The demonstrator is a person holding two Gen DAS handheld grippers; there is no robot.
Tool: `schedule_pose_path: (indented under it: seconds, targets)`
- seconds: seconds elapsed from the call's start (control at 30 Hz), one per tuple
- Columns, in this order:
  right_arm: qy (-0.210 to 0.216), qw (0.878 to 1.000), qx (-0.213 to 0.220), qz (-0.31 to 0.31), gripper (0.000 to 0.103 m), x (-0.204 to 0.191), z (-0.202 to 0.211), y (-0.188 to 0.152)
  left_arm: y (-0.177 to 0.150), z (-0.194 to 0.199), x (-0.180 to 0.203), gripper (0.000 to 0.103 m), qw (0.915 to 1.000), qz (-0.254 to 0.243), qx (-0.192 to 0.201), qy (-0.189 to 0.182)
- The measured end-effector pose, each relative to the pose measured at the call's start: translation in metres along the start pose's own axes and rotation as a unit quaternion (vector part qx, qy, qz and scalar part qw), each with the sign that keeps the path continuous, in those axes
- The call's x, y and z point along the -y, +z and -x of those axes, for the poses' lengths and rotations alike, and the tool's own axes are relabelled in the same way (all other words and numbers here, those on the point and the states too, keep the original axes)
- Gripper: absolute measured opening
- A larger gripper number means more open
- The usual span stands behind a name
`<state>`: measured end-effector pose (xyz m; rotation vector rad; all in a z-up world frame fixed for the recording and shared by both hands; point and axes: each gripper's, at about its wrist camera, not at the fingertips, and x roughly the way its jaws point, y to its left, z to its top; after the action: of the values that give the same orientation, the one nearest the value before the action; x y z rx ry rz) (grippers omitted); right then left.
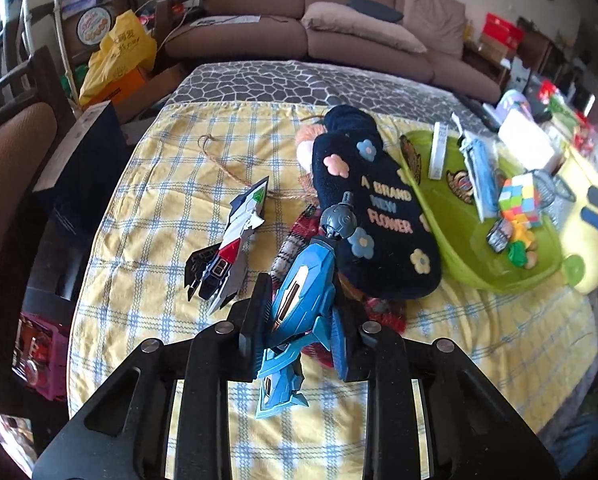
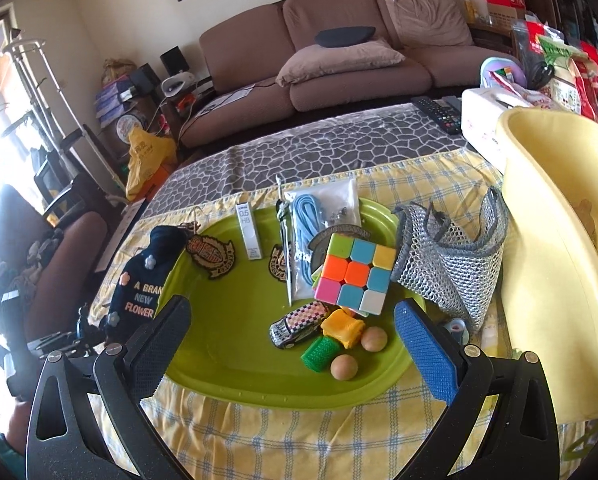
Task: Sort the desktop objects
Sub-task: 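Grasp the yellow-orange sponge on the green tray with the right tool while the left lifts the blue toy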
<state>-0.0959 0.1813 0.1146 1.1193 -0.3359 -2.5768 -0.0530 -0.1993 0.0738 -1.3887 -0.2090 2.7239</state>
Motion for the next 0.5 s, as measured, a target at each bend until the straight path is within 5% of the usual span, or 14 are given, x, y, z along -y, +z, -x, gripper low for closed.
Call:
schedule_pose_path:
  seconds: [0.3, 0.5]
  targets:
    - [0.008, 1.0, -0.011, -0.026, 0.099, 0.019, -0.006, 0.007, 0.011, 0.054, 0.026, 0.024, 0.9909, 0.045, 0.083, -0.096]
    - [0.01, 0.997, -0.067, -0.027, 0.069, 0.025, -0.032, -0.007, 0.02, 0.048, 0.06, 0.024, 0.9874, 0.035, 0.078, -0.134]
